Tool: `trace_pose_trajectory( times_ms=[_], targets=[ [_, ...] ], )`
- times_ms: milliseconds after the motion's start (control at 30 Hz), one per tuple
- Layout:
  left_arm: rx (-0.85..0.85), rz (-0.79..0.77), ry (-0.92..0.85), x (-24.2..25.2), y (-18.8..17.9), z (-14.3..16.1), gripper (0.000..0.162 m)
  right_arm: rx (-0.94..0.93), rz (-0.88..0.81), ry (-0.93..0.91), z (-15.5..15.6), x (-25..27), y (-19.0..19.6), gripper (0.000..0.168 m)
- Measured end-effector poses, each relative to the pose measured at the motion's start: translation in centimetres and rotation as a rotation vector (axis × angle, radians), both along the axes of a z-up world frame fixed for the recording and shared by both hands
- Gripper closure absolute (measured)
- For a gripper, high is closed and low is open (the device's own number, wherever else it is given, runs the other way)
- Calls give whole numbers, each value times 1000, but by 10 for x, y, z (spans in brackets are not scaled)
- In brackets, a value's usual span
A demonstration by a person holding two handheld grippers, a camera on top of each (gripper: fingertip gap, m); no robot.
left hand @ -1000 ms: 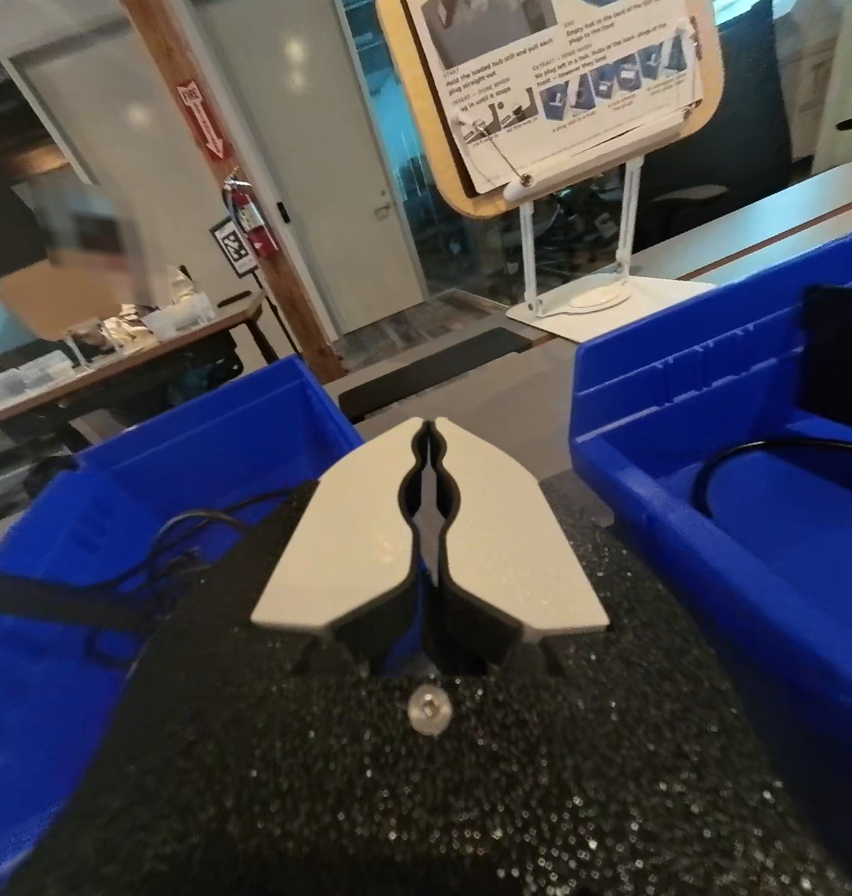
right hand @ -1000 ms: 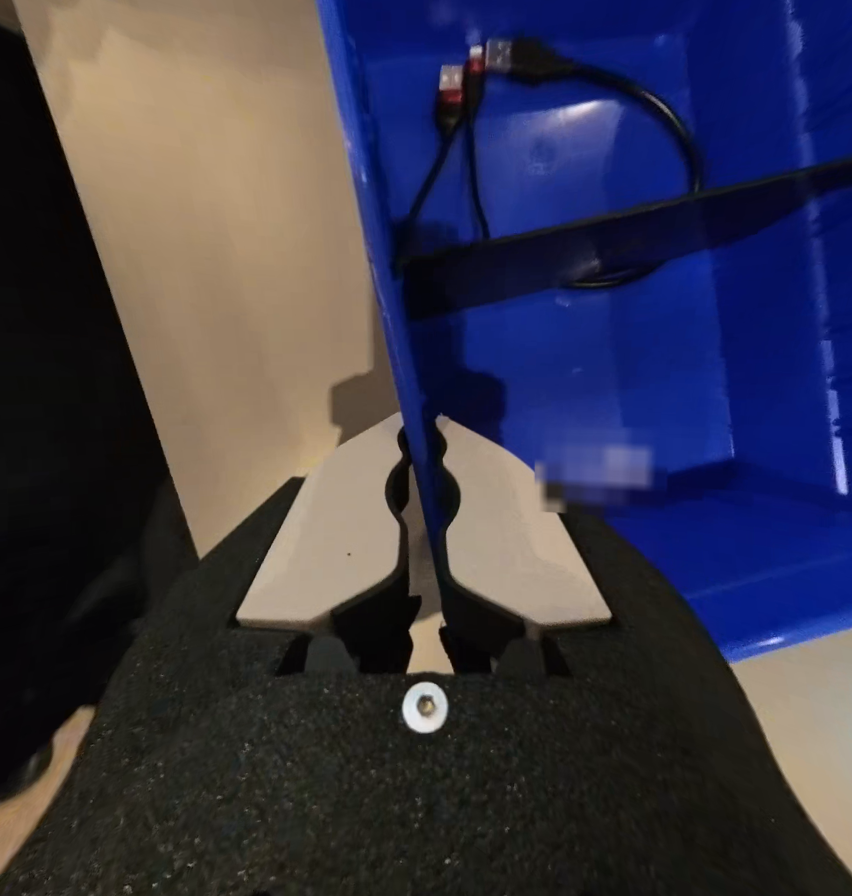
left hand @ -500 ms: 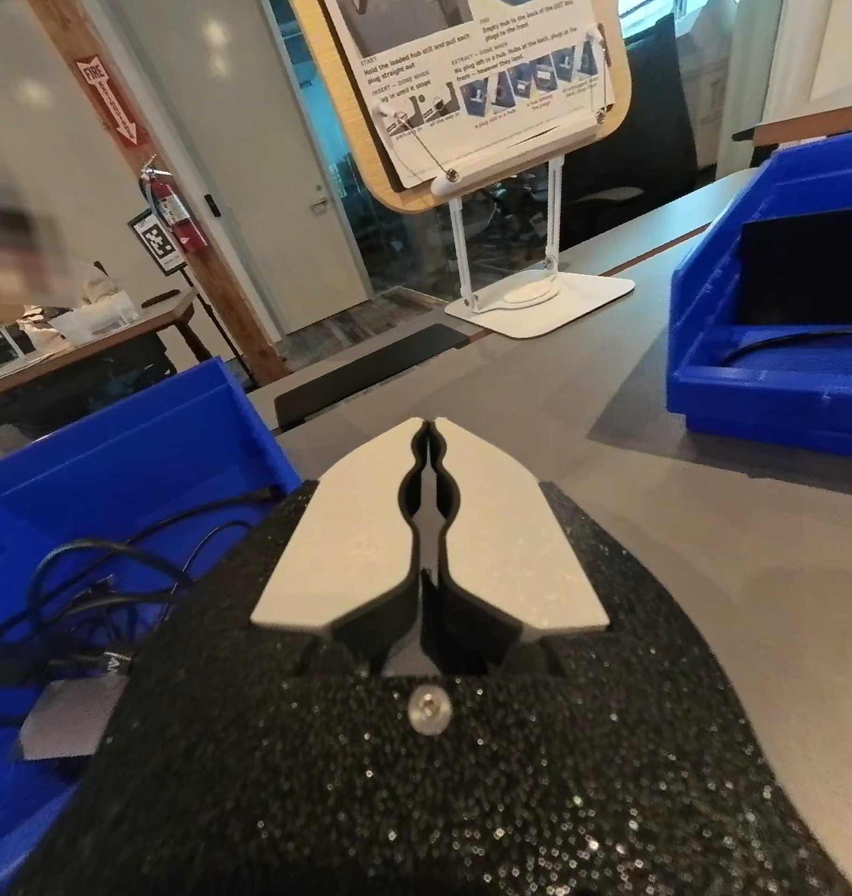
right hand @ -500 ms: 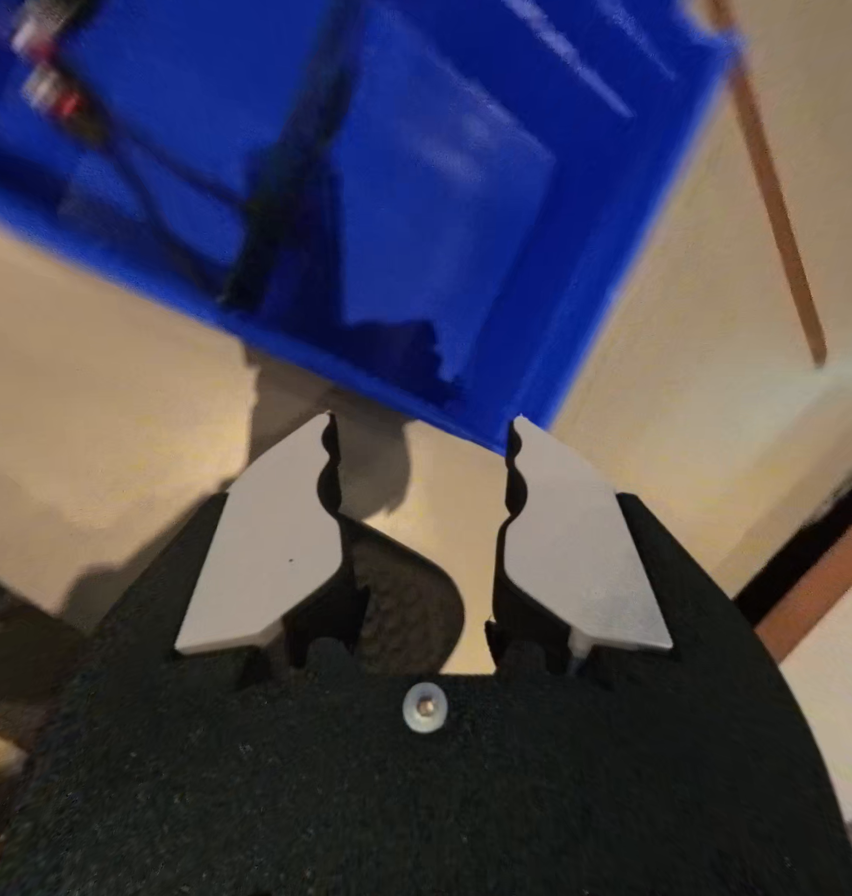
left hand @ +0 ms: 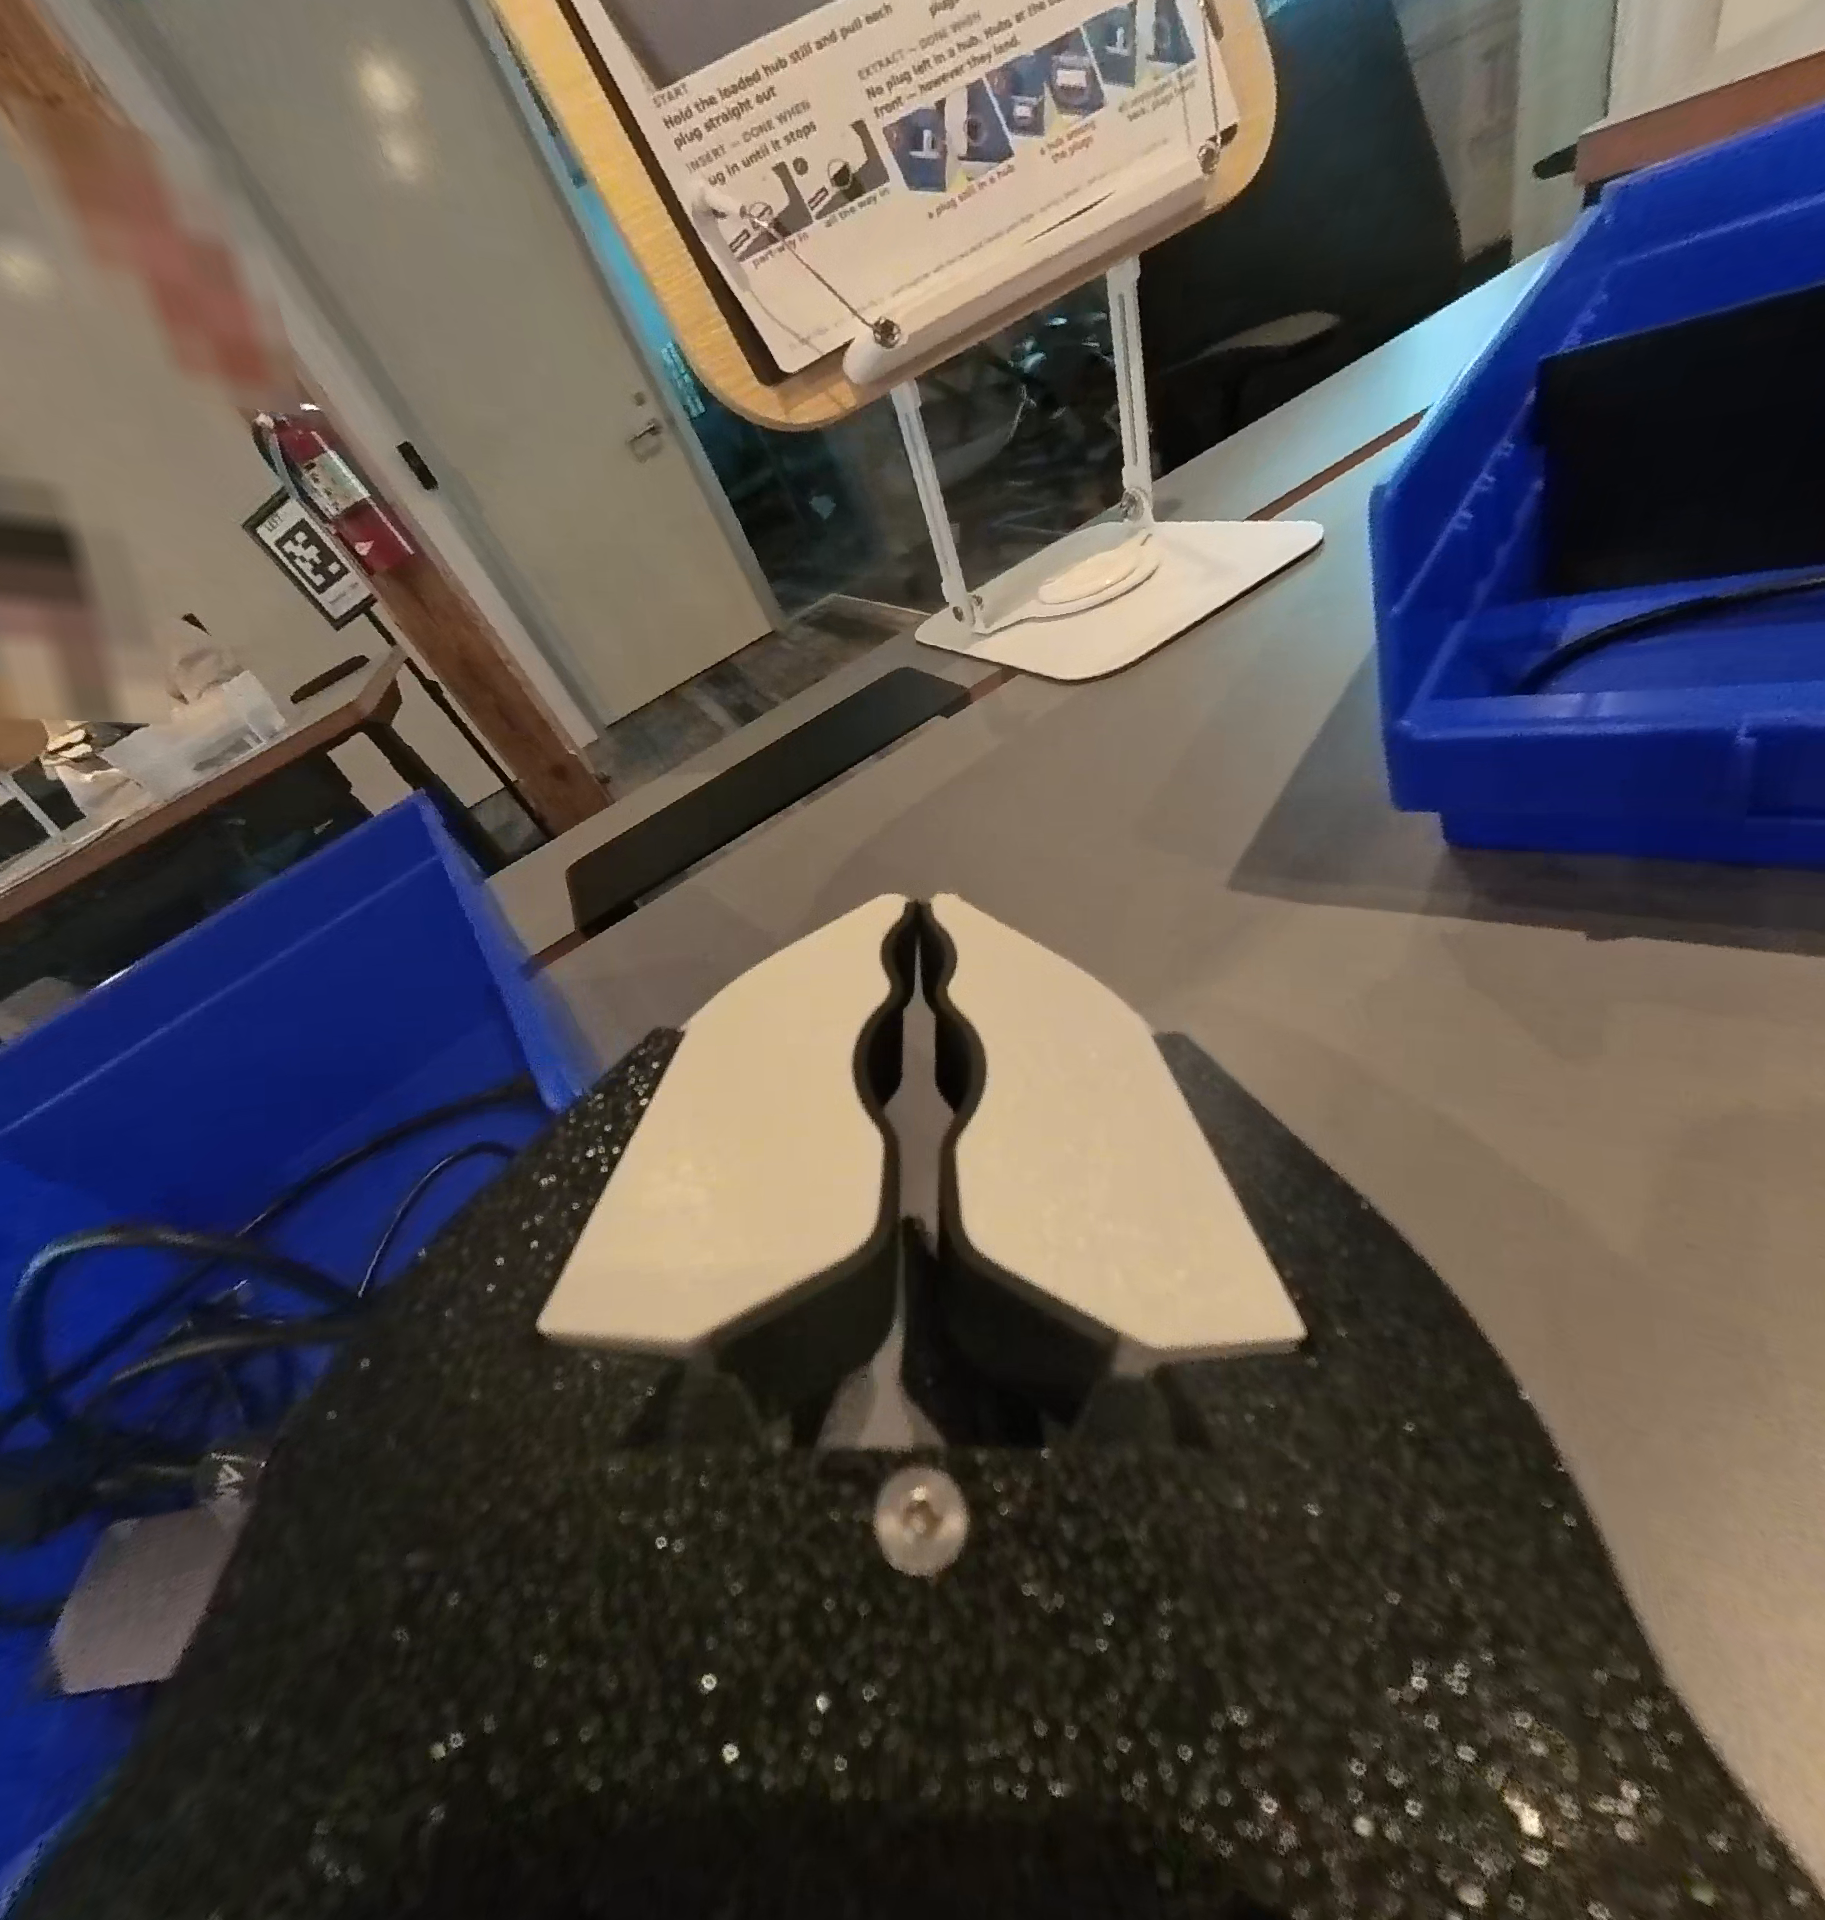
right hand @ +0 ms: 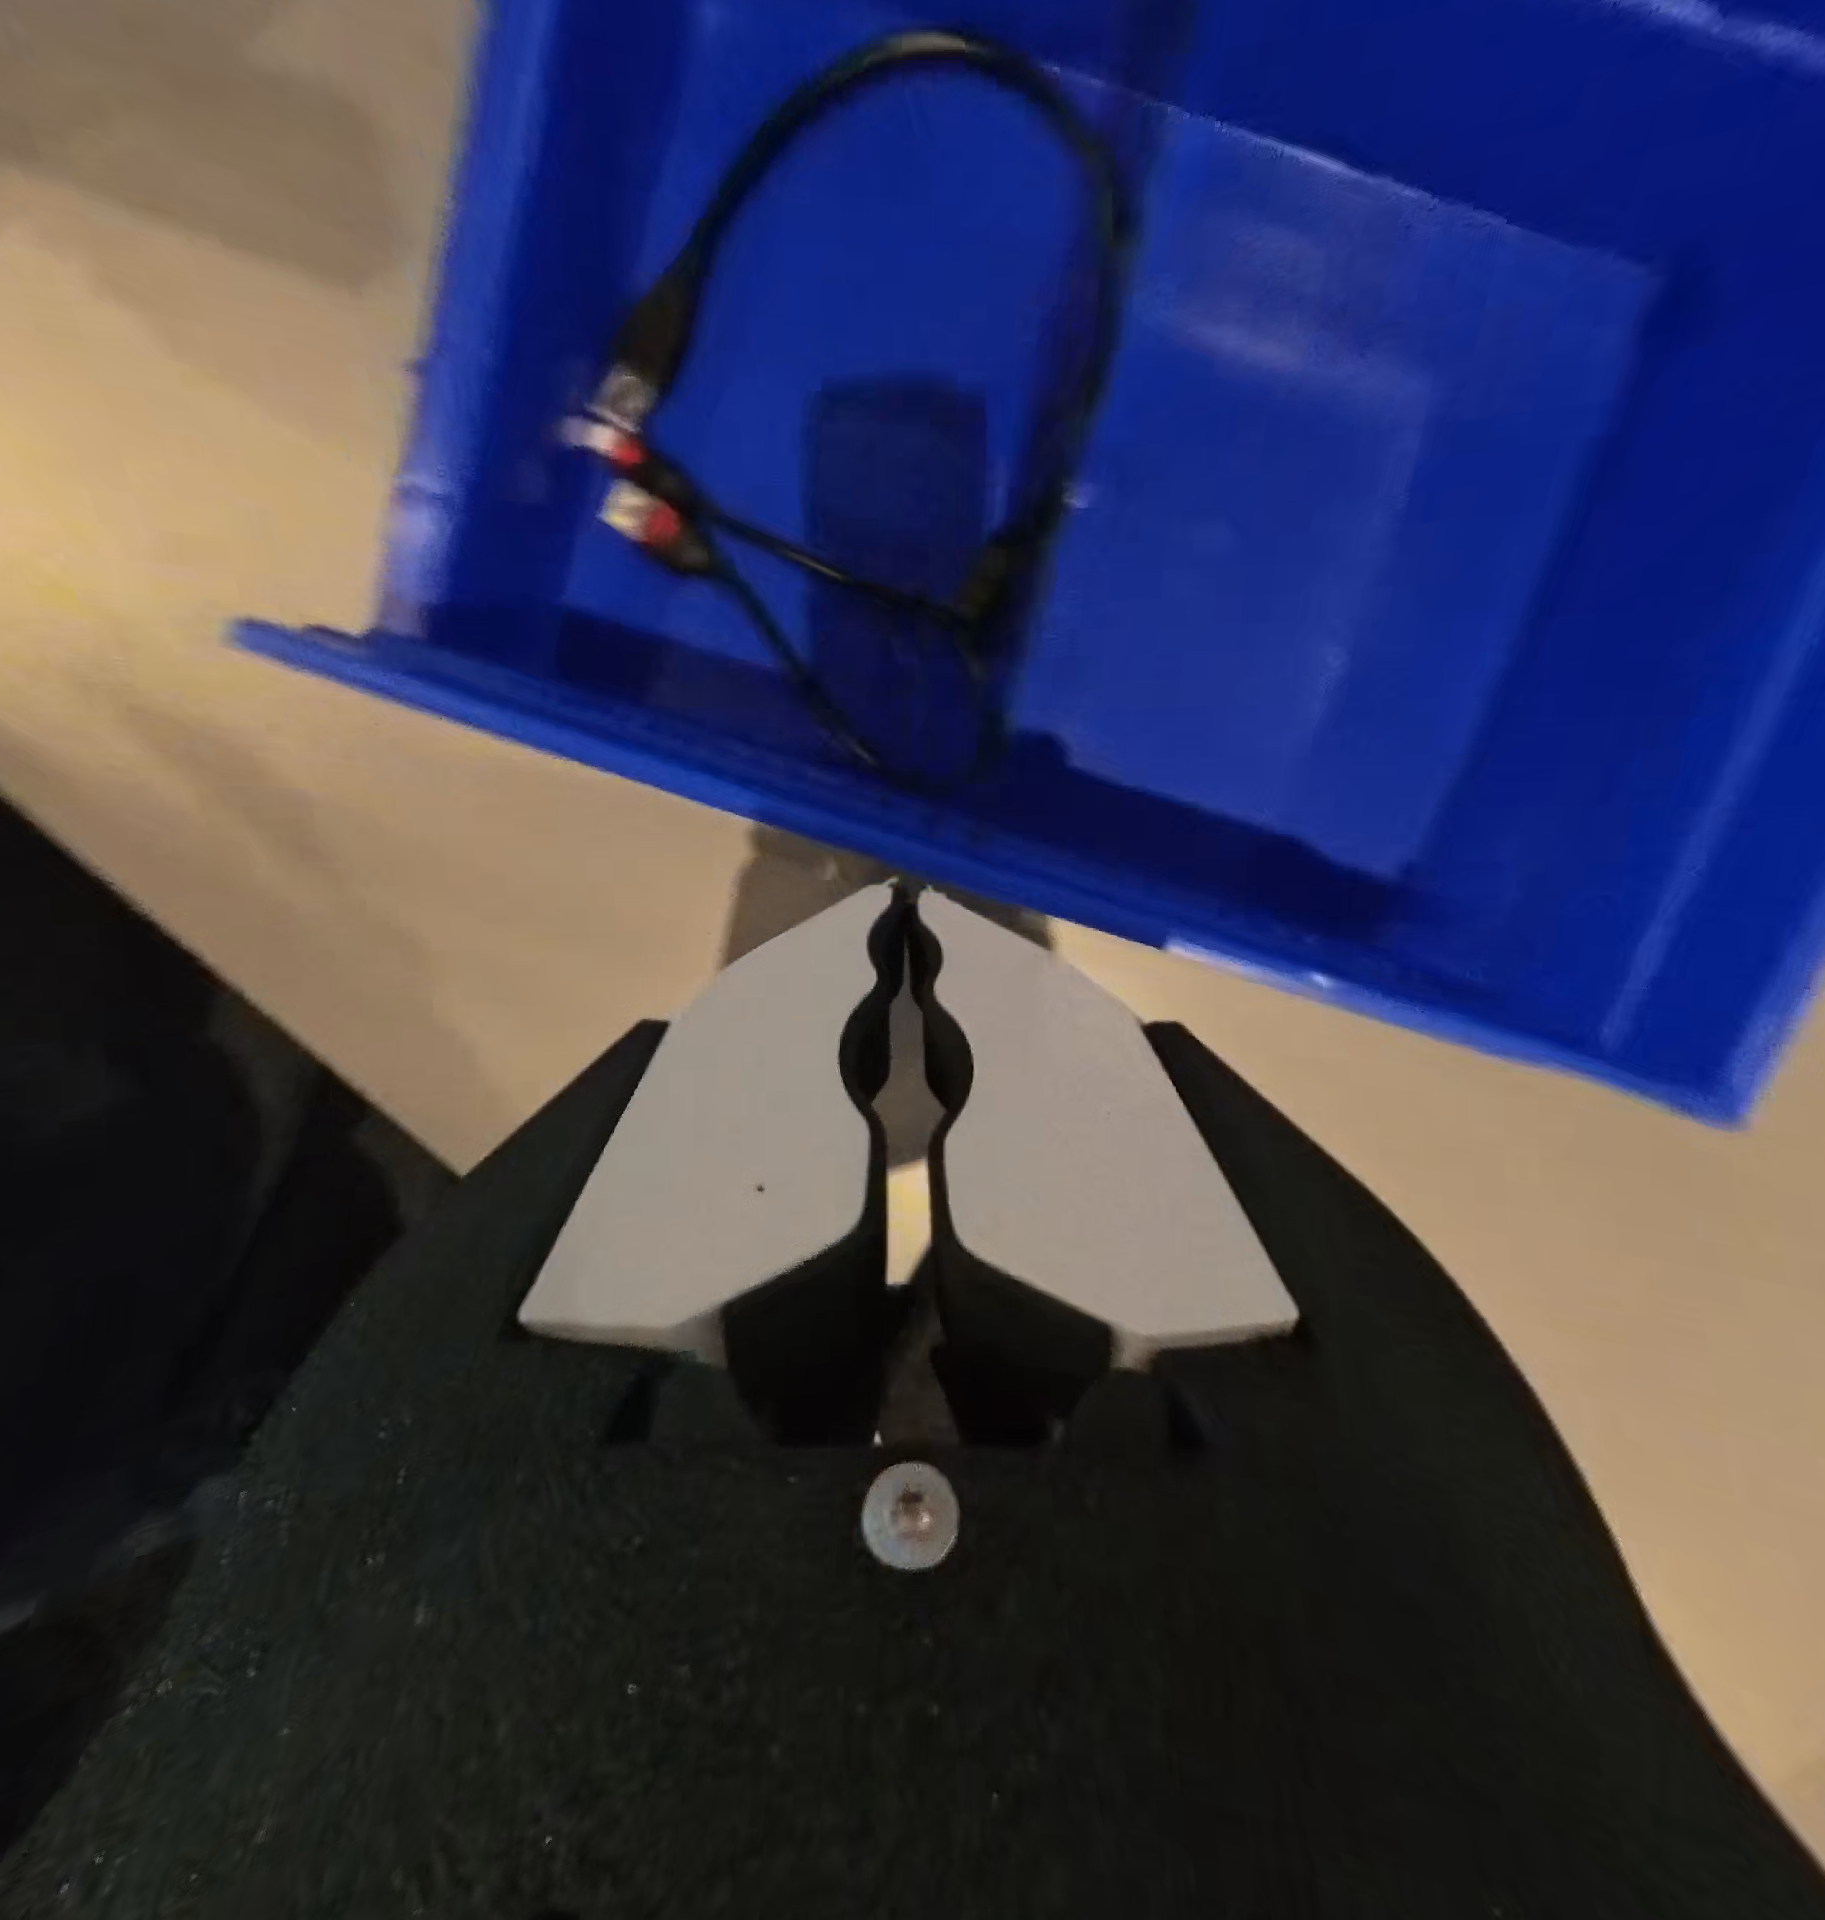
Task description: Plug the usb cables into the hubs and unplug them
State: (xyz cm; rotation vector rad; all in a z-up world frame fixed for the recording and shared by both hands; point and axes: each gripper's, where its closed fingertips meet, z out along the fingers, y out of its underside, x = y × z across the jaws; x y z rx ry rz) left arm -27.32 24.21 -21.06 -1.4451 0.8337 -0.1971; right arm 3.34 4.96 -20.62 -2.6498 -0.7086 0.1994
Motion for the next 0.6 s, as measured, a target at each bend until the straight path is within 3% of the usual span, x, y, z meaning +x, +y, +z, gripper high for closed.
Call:
trace_pose_trajectory(
  times_ms=[233, 300, 333, 367, 433, 533, 600],
  targets=[
    [0, -9, 14, 3, -2, -2, 162, 249, 509, -35, 18, -106, -10, 168],
    [3, -14, 19, 4, -3, -2, 162, 226, 605, -121, 9, -118, -15, 125],
    [5, -14, 23, 4, -3, -2, 162, 196, 628, -197, 2, -115, -14, 110],
    [8, -14, 28, 4, -3, -2, 162, 177, 657, -276, -5, -111, -12, 107],
    [14, -13, 33, 5, -4, -2, 162, 139, 721, -400, -21, -102, -10, 116],
    [18, -16, 30, 5, -5, 0, 162, 141, 810, -527, -32, -94, -5, 158],
    [17, -13, 32, 4, -5, -1, 162, 117, 915, -572, -31, -85, -12, 160]
  ],
)
